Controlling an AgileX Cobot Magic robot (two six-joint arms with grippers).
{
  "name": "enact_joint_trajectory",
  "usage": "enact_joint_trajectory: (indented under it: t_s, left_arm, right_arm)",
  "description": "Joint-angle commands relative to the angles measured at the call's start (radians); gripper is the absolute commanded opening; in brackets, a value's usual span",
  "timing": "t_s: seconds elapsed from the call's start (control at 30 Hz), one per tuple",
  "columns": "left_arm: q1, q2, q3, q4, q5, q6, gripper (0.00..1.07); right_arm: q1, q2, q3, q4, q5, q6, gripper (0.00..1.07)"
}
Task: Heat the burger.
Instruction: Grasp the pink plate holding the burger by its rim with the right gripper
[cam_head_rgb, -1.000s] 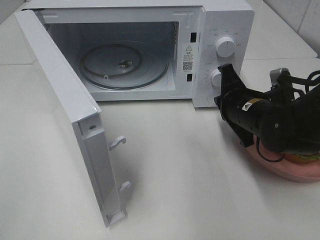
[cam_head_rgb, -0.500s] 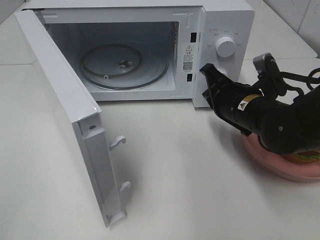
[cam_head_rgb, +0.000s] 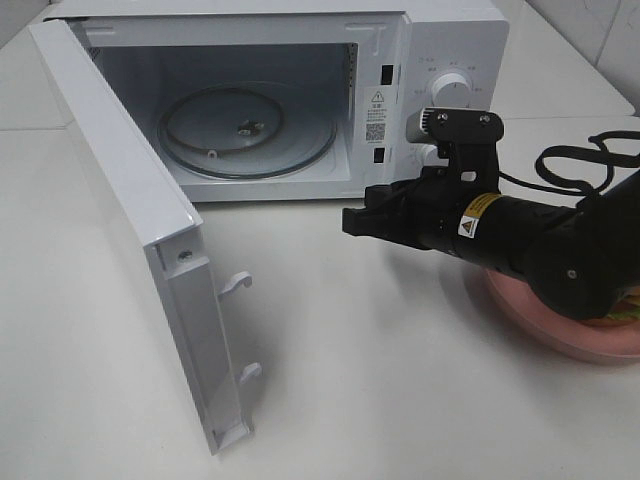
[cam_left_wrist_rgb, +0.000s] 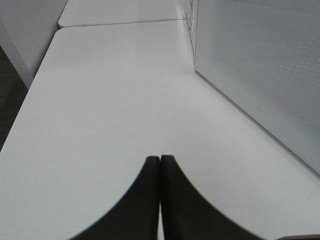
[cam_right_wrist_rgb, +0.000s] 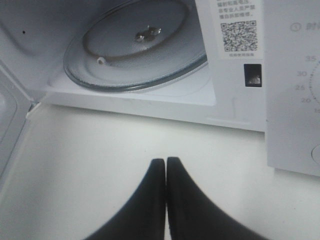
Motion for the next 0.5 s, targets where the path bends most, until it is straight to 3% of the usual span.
enact_joint_trajectory:
  t_s: [0.03, 0.27, 0.5]
  left_arm:
    - [-0.003, -0.020, 0.002, -0.003, -0.015, -0.002, 0.00]
    - [-0.003, -0.020, 0.002, -0.003, -0.015, -0.002, 0.00]
    - [-0.003, -0.020, 0.002, -0.003, -0.015, -0.002, 0.00]
  right_arm:
    - [-0.001, -0.008, 0.001, -0.029, 0.063, -0.096, 0.01]
    - [-0.001, -0.026, -0.041, -0.131, 0.301, -0.093, 0.02]
    - [-0.001, -0.065, -0.200, -0.188, 0.765, -0.013, 0.03]
